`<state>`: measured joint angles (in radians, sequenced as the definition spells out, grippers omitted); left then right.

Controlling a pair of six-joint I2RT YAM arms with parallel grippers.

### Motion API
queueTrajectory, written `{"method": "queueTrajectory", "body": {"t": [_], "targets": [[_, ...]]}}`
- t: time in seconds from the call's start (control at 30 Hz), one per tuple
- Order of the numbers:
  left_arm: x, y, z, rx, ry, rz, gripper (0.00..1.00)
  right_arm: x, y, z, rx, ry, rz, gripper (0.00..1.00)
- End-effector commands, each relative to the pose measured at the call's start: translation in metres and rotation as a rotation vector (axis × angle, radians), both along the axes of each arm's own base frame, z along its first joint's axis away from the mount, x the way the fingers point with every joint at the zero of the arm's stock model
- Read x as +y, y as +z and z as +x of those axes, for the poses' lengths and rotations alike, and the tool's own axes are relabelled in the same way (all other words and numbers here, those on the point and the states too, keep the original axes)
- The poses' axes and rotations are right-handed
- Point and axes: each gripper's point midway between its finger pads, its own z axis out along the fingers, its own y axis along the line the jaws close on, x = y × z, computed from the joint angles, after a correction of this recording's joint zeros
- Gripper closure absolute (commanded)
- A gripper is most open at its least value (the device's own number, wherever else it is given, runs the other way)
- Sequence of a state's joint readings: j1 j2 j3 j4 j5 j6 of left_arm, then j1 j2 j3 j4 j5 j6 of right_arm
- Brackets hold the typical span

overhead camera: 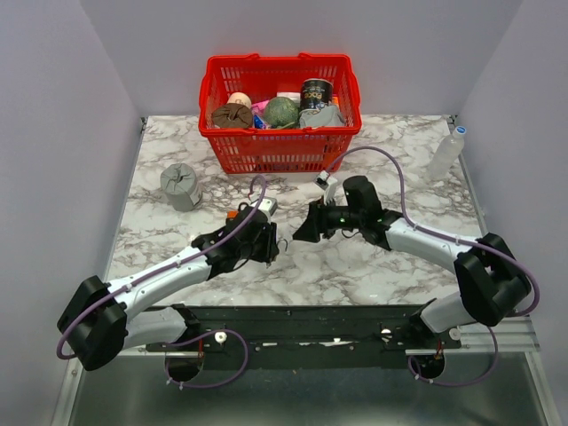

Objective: Unlock with the key

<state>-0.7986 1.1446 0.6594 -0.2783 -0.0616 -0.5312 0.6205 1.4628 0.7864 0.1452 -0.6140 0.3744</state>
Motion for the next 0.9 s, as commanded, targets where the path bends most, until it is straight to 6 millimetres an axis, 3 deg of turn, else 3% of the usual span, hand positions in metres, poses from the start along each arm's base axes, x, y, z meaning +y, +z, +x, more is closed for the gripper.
{"method": "queueTrajectory", "body": {"t": [0.0, 0.17, 0.3, 0.4, 0.6, 0.7, 0.87], "targets": [[0.000, 0.003, 0.006, -0.011, 0.060, -0.028, 1.00, -0.007, 0.007, 0.004, -0.062, -0.041, 0.004, 0.36], [-0.004, -0.003, 0.013, 0.013, 0.113, -0.038, 1.00, -0.013, 0.012, 0.002, -0.085, -0.064, -0.002, 0.34], [-0.008, -0.002, 0.024, 0.016, 0.164, -0.038, 1.00, -0.041, 0.021, 0.017, -0.154, -0.249, -0.059, 0.34], [-0.002, -0.015, 0.031, 0.038, 0.198, 0.024, 1.00, -0.071, 0.045, 0.022, -0.263, -0.382, -0.099, 0.31], [0.001, -0.034, 0.042, 0.070, 0.206, 0.105, 1.00, -0.132, 0.088, 0.012, -0.447, -0.565, -0.164, 0.28], [0.011, -0.038, 0.055, 0.064, 0.230, 0.164, 1.00, -0.149, 0.114, 0.002, -0.525, -0.617, -0.114, 0.26], [0.019, -0.043, 0.074, 0.065, 0.251, 0.210, 1.00, -0.162, 0.128, -0.005, -0.567, -0.659, -0.087, 0.26]]}}
